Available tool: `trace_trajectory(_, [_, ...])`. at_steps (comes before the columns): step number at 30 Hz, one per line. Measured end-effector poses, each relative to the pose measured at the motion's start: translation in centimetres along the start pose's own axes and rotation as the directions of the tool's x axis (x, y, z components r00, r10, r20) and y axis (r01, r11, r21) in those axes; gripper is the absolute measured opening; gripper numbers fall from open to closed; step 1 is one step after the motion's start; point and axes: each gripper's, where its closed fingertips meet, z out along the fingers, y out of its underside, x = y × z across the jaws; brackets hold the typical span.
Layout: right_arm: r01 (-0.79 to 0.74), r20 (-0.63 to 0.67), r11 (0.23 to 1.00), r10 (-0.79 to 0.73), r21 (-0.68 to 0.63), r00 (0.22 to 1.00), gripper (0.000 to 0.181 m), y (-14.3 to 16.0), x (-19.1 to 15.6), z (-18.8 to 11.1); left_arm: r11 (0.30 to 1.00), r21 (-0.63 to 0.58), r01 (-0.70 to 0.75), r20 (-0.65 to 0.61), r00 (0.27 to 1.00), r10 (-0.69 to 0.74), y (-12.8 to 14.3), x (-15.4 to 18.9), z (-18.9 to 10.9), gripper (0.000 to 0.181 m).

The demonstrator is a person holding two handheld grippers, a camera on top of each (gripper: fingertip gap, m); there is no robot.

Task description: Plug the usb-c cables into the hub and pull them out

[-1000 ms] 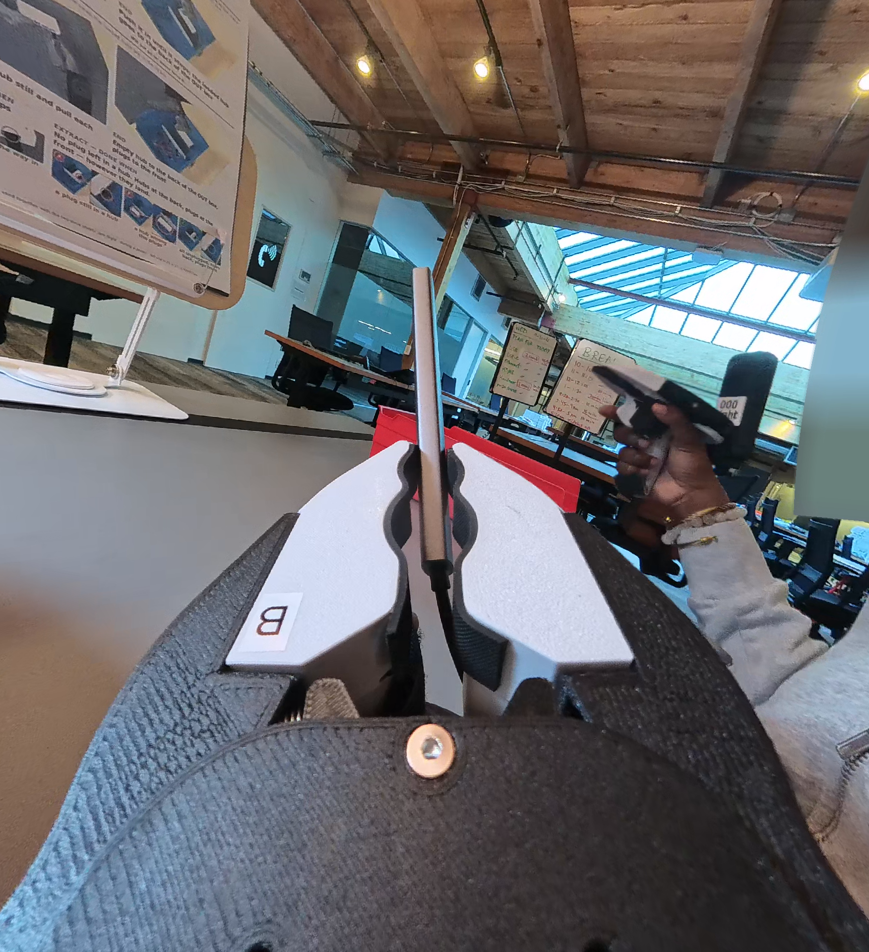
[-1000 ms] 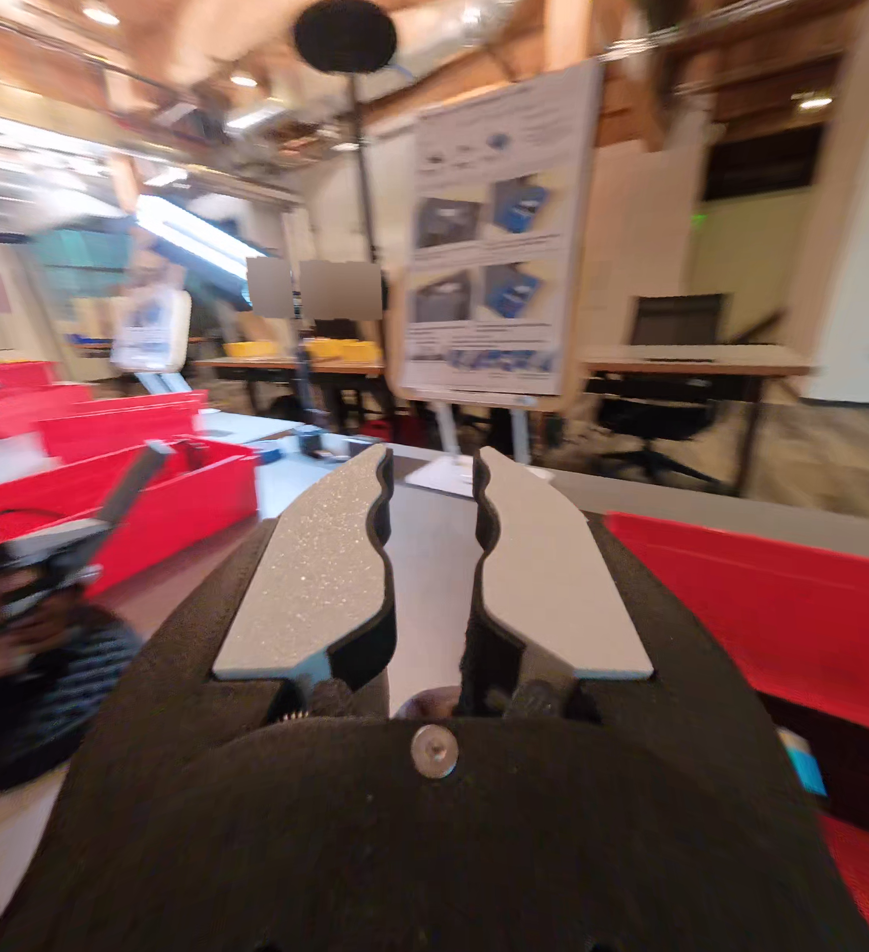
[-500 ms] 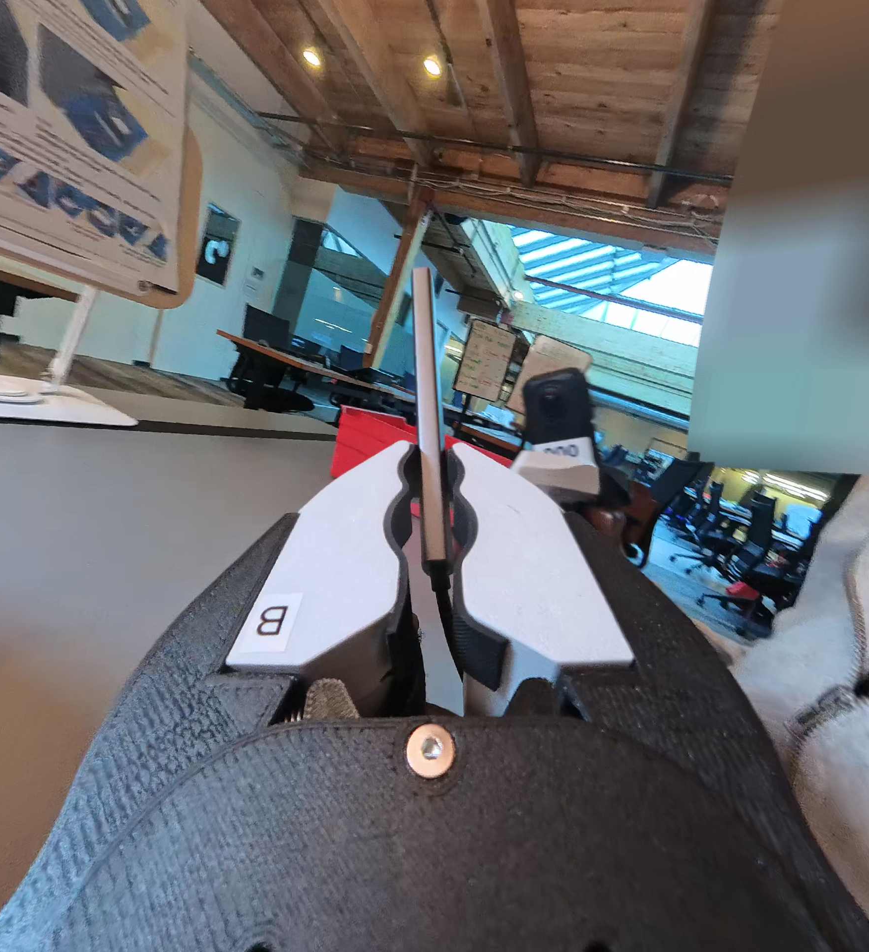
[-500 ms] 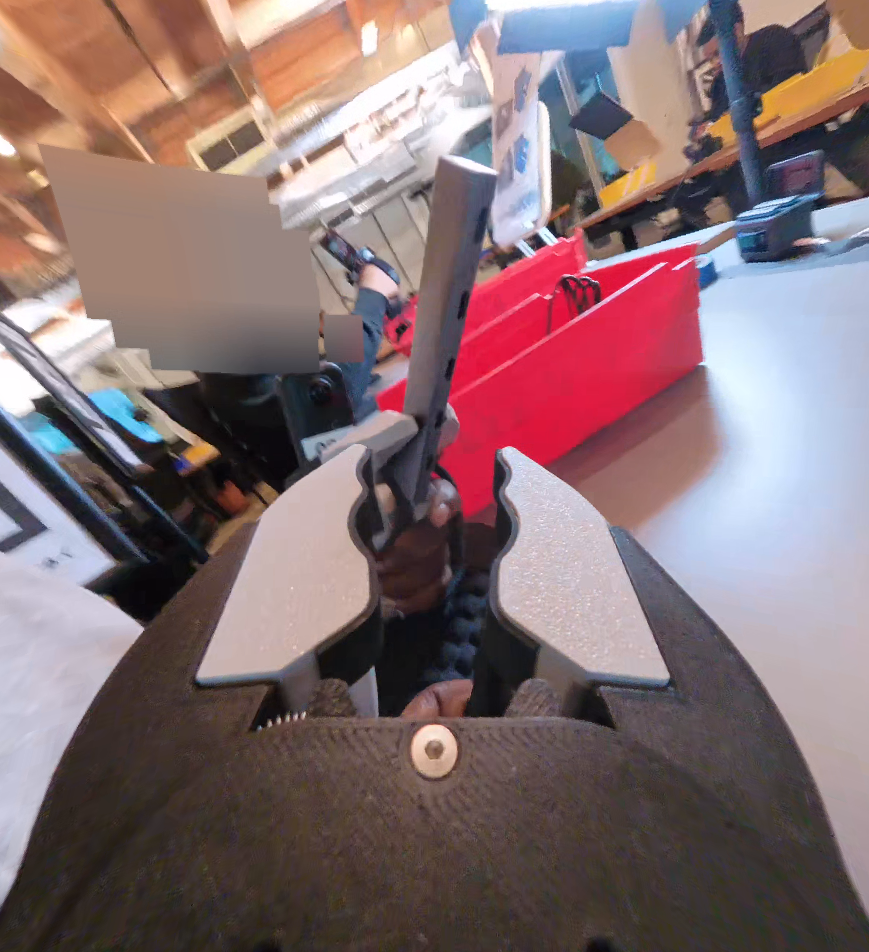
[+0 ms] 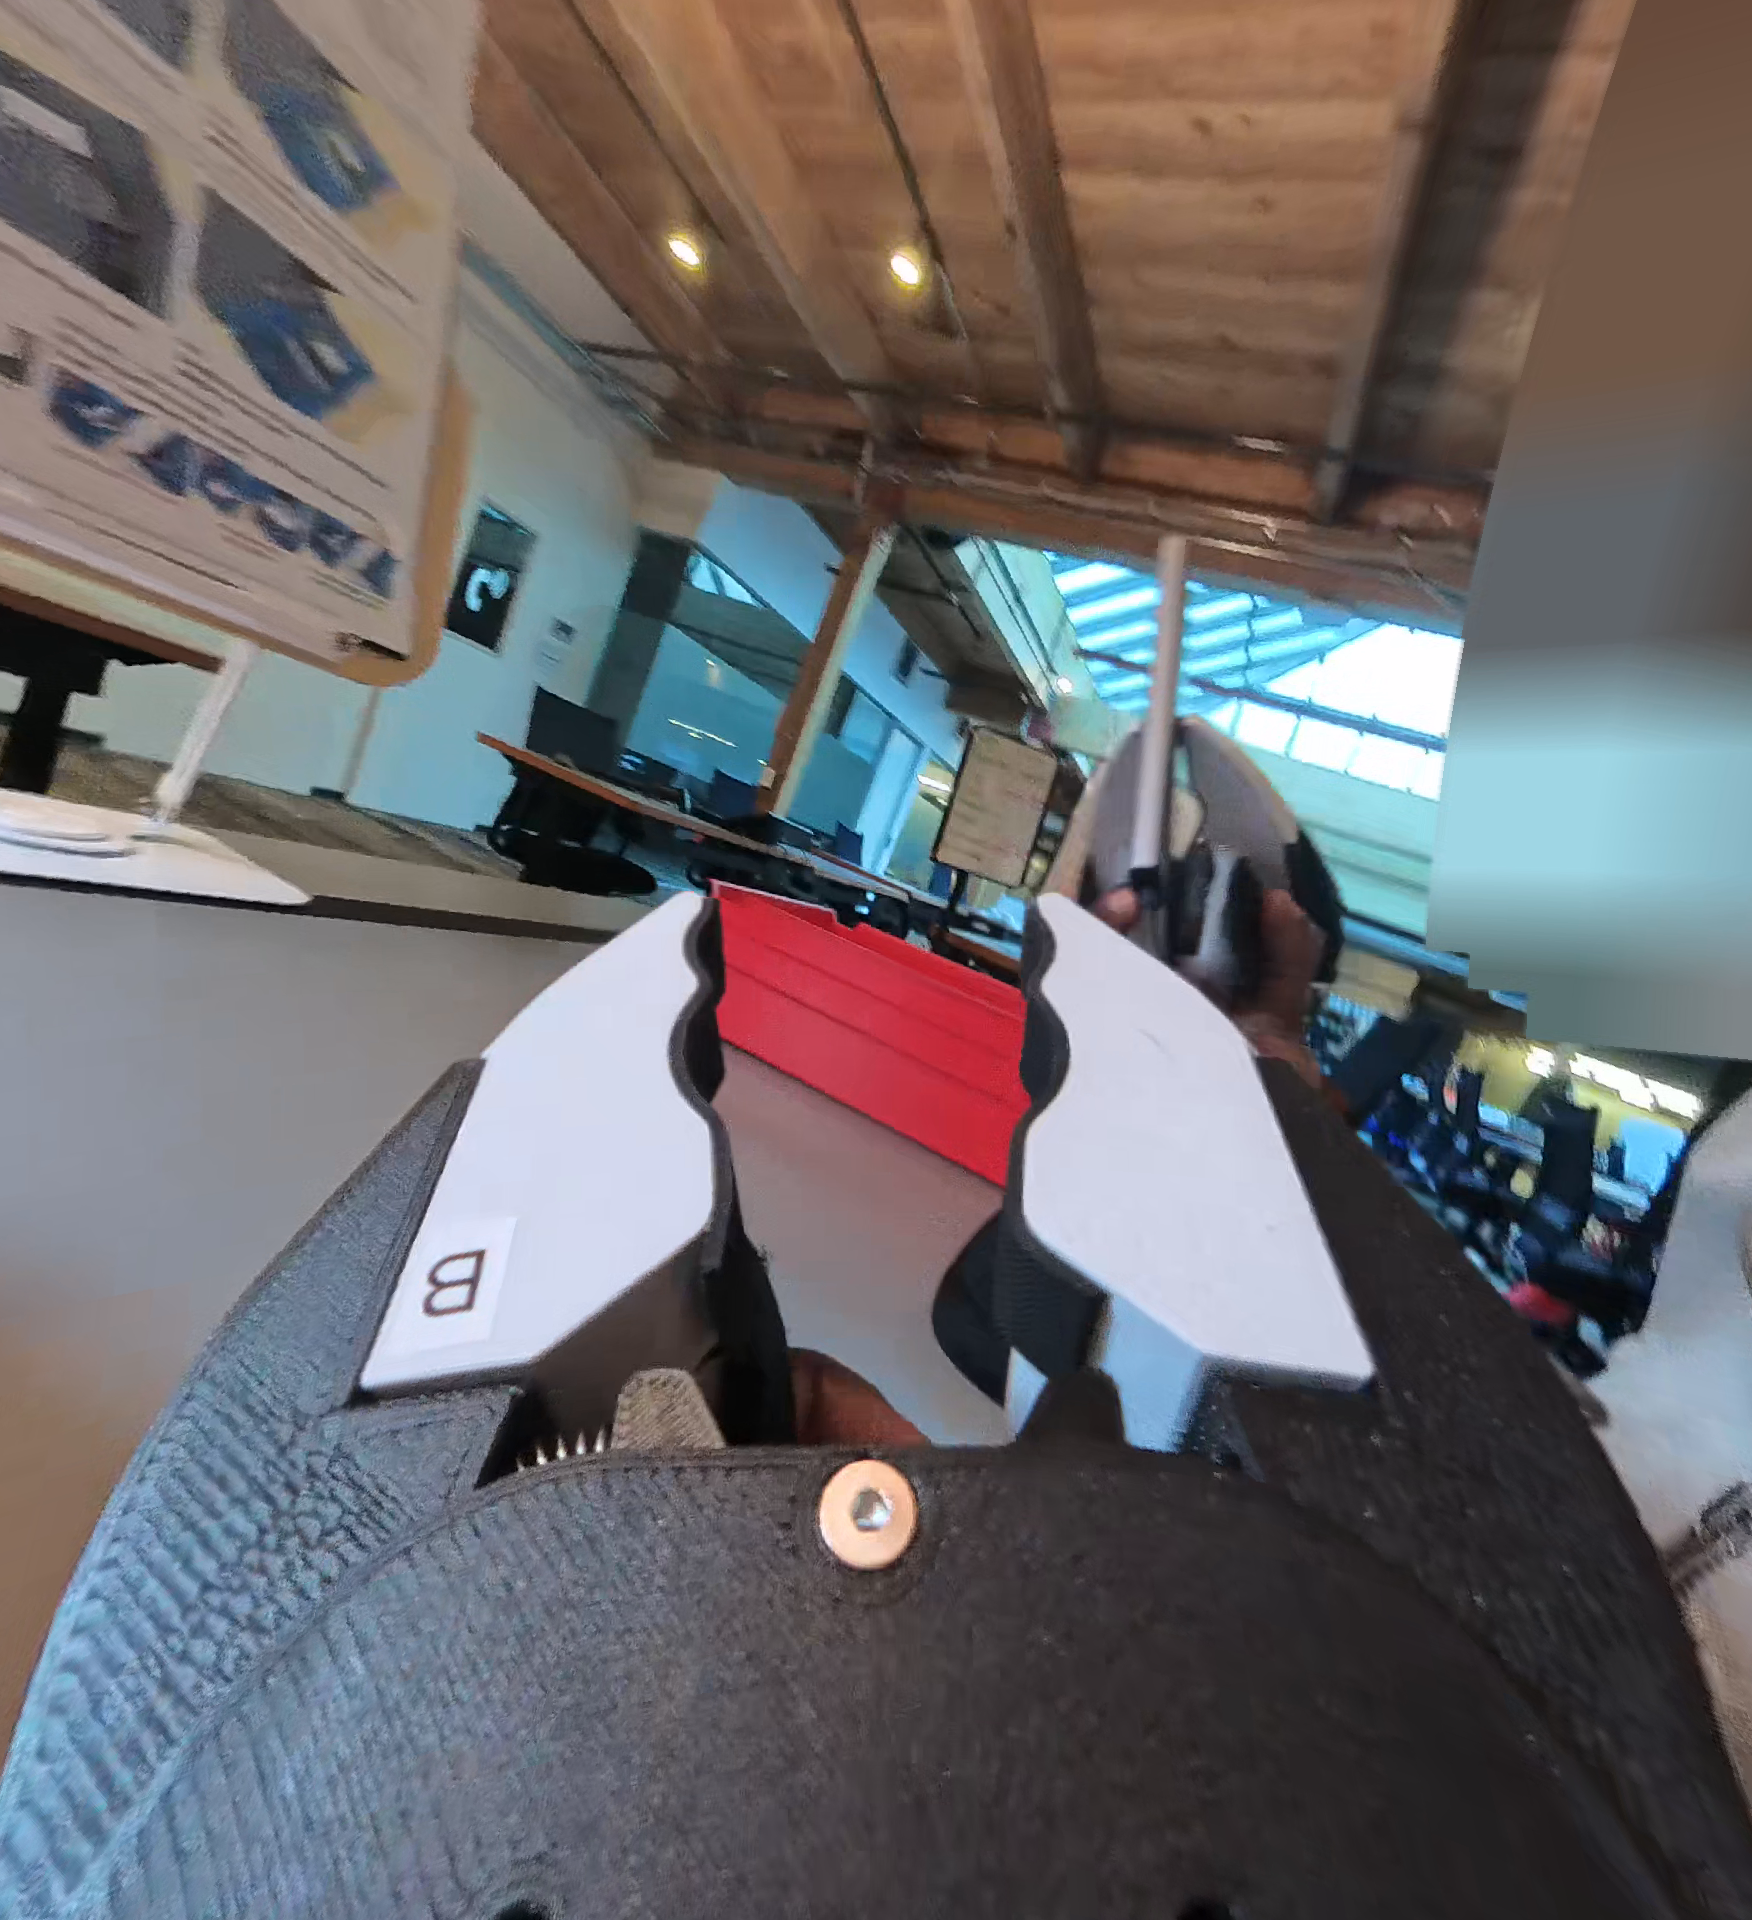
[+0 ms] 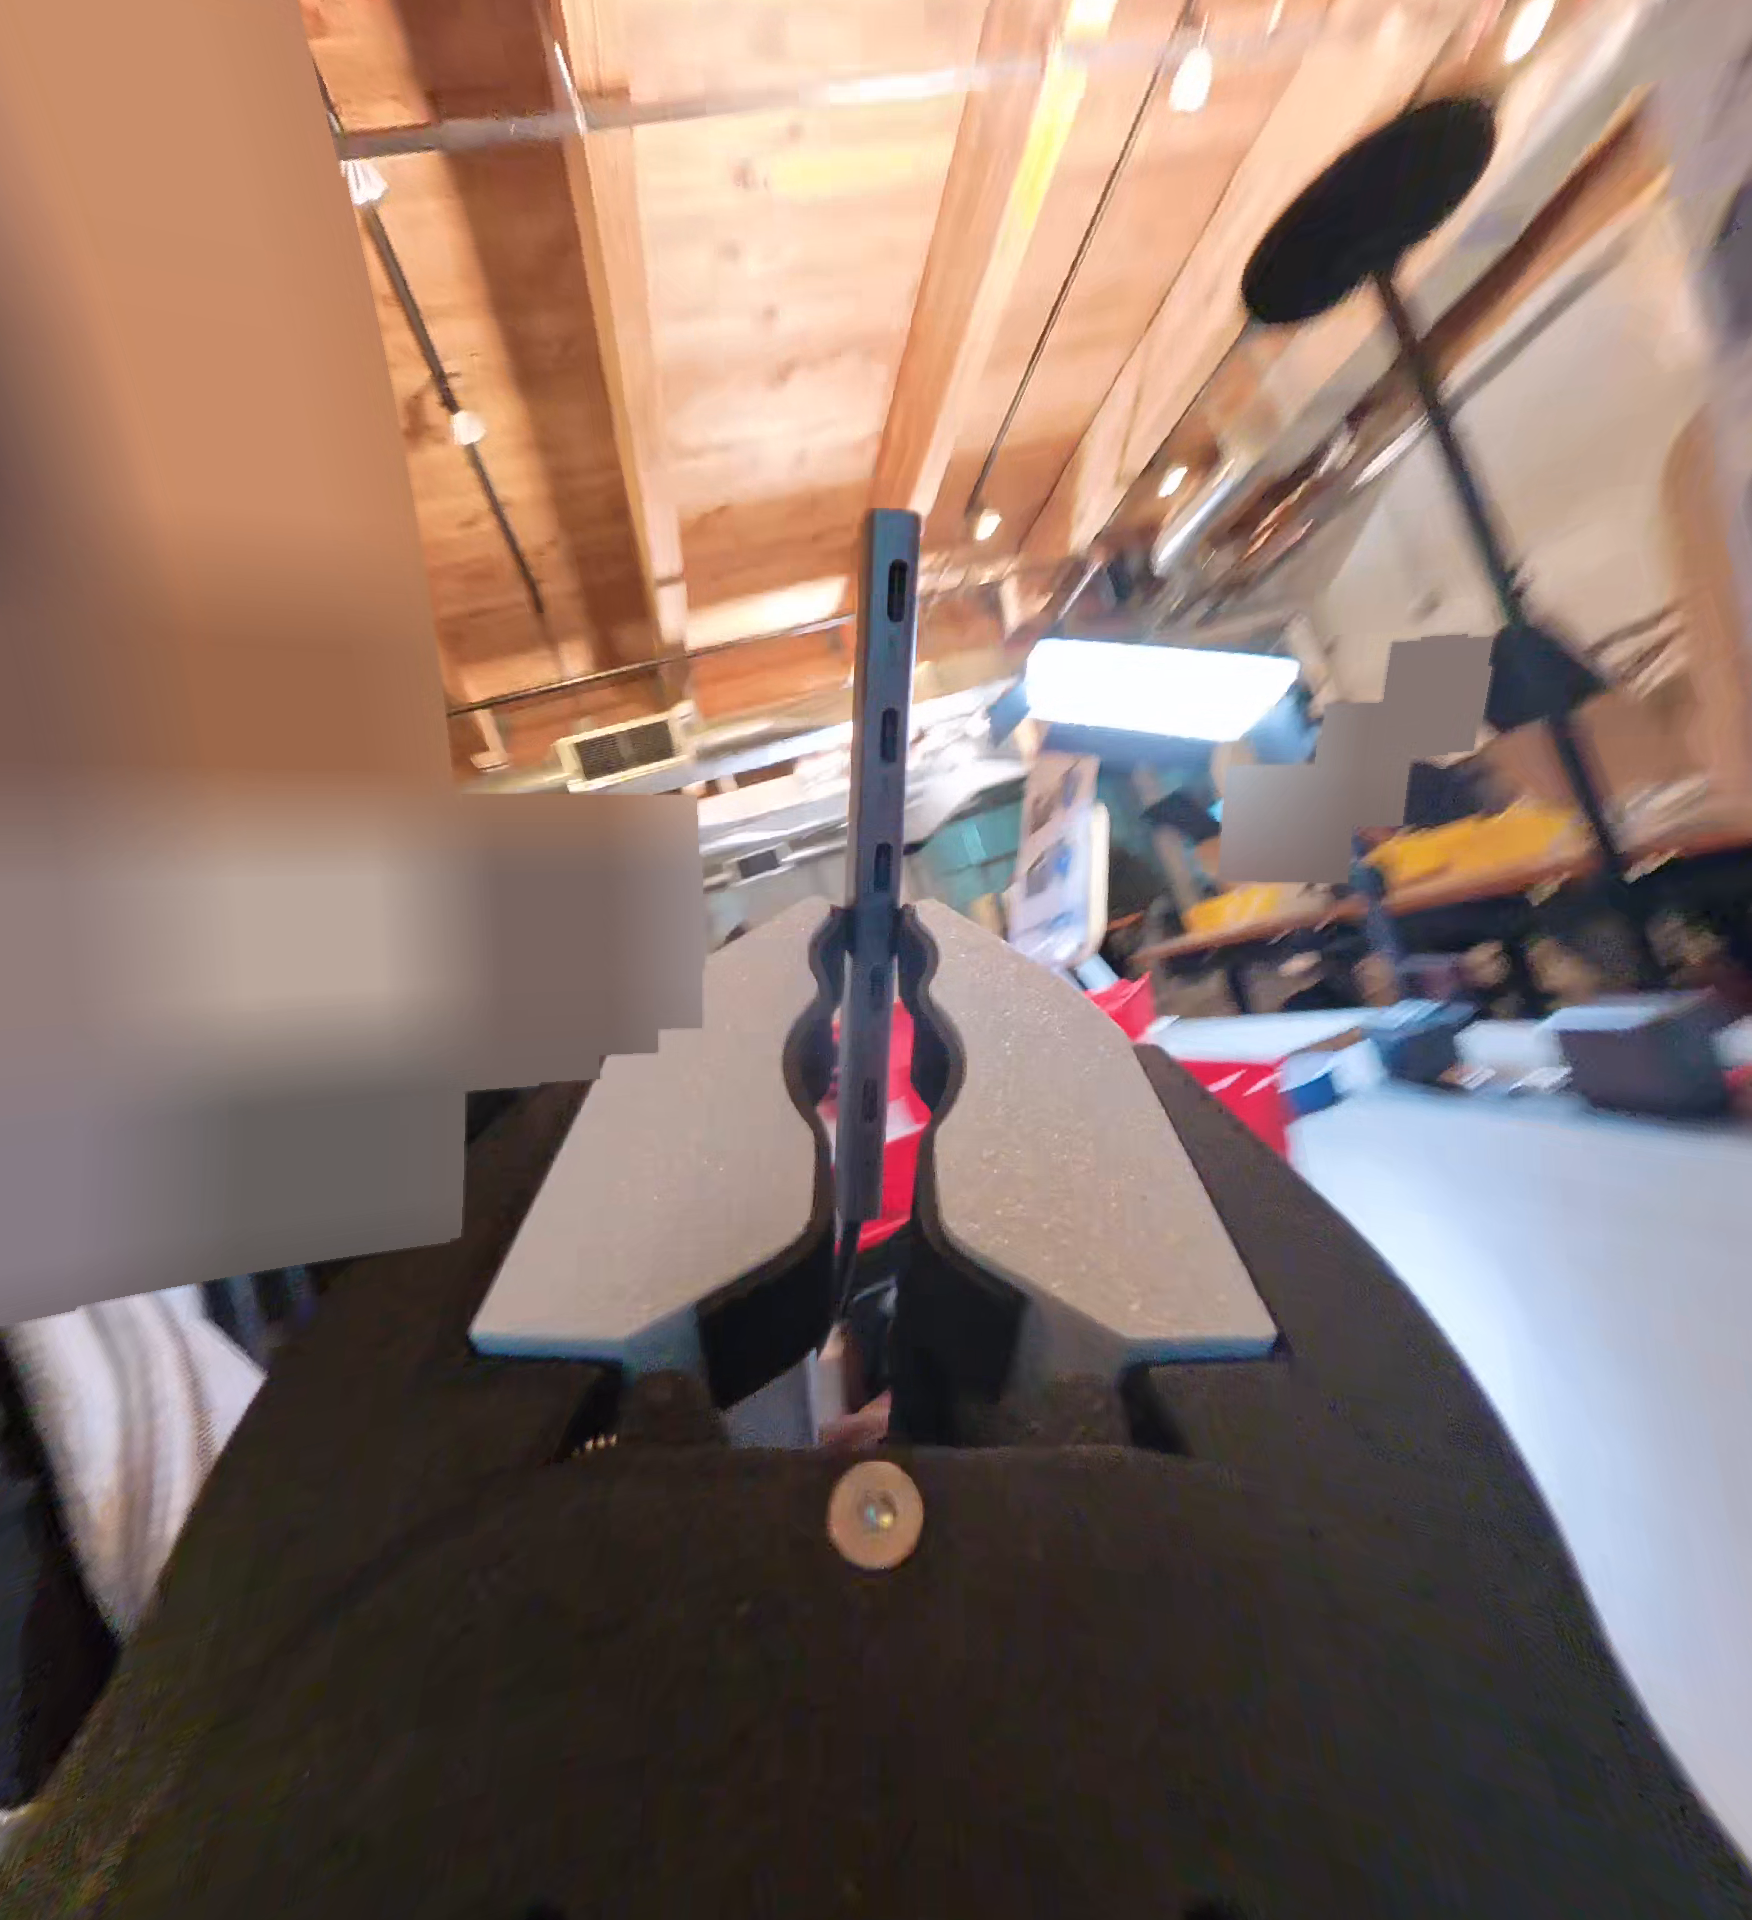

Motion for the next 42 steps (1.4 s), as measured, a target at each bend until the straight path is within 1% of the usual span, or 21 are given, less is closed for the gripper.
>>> trace_trajectory(2, [0.178, -0.074, 0.983, -0.174, 0.054, 0.982, 0.009, -4.6, -0.2, -1.3, 0.999, 0.022, 0.044, 0.044, 0.998, -0.045, -0.3, -1.0, -0.2, 0.057])
trace_trajectory(4, [0.382, -0.196, 0.921, -0.362, 0.077, 0.911, 0.009, -9.4, -0.3, -2.8, 0.997, 0.034, 0.067, 0.054, 0.996, -0.069, -0.4, -1.3, -0.2, 0.057])
trace_trajectory(5, [0.486, -0.263, 0.871, -0.453, 0.074, 0.852, 0.009, -11.9, -0.4, -3.5, 0.997, 0.037, 0.07, 0.061, 0.996, -0.072, -0.4, -1.4, -0.3, 0.057])
trace_trajectory(7, [0.674, -0.398, 0.738, -0.612, 0.023, 0.683, 0.009, -16.6, -0.4, -4.8, 0.997, 0.038, 0.064, 0.063, 0.996, -0.067, -0.5, -1.4, -0.3, 0.057])
trace_trajectory(9, [0.781, -0.476, 0.617, -0.718, -0.095, 0.508, 0.009, -20.2, 0.4, -5.7, 0.998, 0.034, 0.057, 0.062, 0.996, -0.059, -0.4, -1.3, -0.2, 0.057])
trace_trajectory(12, [0.809, -0.501, 0.492, -0.814, -0.322, 0.295, 0.009, -23.4, 3.5, -6.8, 0.998, 0.033, 0.055, 0.058, 0.997, -0.057, -0.4, -1.3, -0.2, 0.057])
trace_trajectory(14, [0.777, -0.469, 0.401, -0.869, -0.485, 0.157, 0.009, -24.3, 7.0, -7.9, 0.998, 0.041, 0.055, 0.058, 0.997, -0.057, -0.5, -1.3, -0.2, 0.057])
trace_trajectory(18, [0.707, -0.345, 0.273, -0.938, -0.652, 0.044, 0.009, -23.9, 13.8, -10.3, 0.998, 0.045, 0.051, 0.061, 0.997, -0.054, -0.5, -1.3, -0.2, 0.057])
trace_trajectory(20, [0.654, -0.26, 0.214, -0.965, -0.725, 0.028, 0.009, -22.7, 16.8, -11.7, 0.998, 0.051, 0.047, 0.063, 0.997, -0.05, -0.6, -1.4, -0.2, 0.057])
trace_trajectory(23, [0.542, -0.145, 0.162, -0.987, -0.825, 0.075, 0.01, -20.0, 21.2, -14.4, 0.998, 0.052, 0.045, 0.06, 0.997, -0.048, -0.6, -1.3, -0.2, 0.057])
trace_trajectory(25, [0.406, -0.065, 0.114, -0.989, -0.907, 0.132, 0.01, -17.9, 24.0, -16.9, 0.998, 0.055, 0.04, 0.056, 0.998, -0.043, -0.6, -1.2, -0.2, 0.057])
trace_trajectory(27, [0.268, 0.024, 0.028, -0.982, -0.963, 0.19, 0.009, -16.0, 26.0, -19.4, 0.997, 0.066, 0.027, 0.048, 0.998, -0.03, -0.7, -1.1, -0.2, 0.057])
trace_trajectory(29, [0.156, 0.081, -0.043, -0.966, -0.987, 0.247, 0.009, -14.5, 27.3, -21.4, 0.997, 0.075, 0.011, 0.045, 0.999, -0.015, -0.8, -0.9, -0.1, 0.058])
trace_trajectory(30, [0.109, 0.085, -0.056, -0.955, -0.992, 0.285, 0.009, -13.8, 27.7, -22.2, 0.997, 0.074, 0.008, 0.045, 0.999, -0.011, -0.8, -0.9, -0.1, 0.058])
trace_trajectory(31, [0.056, 0.061, -0.044, -0.94, -0.997, 0.336, 0.01, -13.0, 28.1, -22.9, 0.997, 0.071, 0.008, 0.045, 0.999, -0.011, -0.7, -0.9, -0.1, 0.058])
trace_trajectory(33, [-0.055, -0.047, 0.026, -0.894, -0.998, 0.445, 0.011, -11.2, 28.7, -23.9, 0.997, 0.073, 0.012, 0.046, 0.999, -0.015, -0.7, -0.9, -0.1, 0.058])
trace_trajectory(35, [-0.11, -0.134, 0.09, -0.854, -0.99, 0.503, 0.017, -10.0, 29.2, -24.2, 0.997, 0.078, 0.014, 0.045, 0.999, -0.017, -0.8, -0.9, -0.2, 0.058])
trace_trajectory(37, [-0.154, -0.224, 0.169, -0.838, -0.974, 0.498, 0.044, -9.9, 29.6, -24.1, 0.997, 0.076, 0.013, 0.046, 0.999, -0.016, -0.8, -0.9, -0.1, 0.057])
trace_trajectory(38, [-0.152, -0.27, 0.223, -0.833, -0.963, 0.483, 0.049, -10.2, 29.6, -23.6, 0.997, 0.075, 0.014, 0.049, 0.999, -0.017, -0.8, -1.0, -0.1, 0.057])
trace_trajectory(40, [-0.096, -0.361, 0.356, -0.825, -0.93, 0.435, 0.059, -11.6, 28.9, -21.8, 0.997, 0.076, 0.021, 0.053, 0.998, -0.025, -0.8, -1.1, -0.2, 0.057])
trace_trajectory(42, [0.0, -0.459, 0.496, -0.803, -0.868, 0.38, 0.076, -13.7, 26.9, -19.4, 0.996, 0.08, 0.027, 0.052, 0.998, -0.031, -0.8, -1.2, -0.2, 0.057])
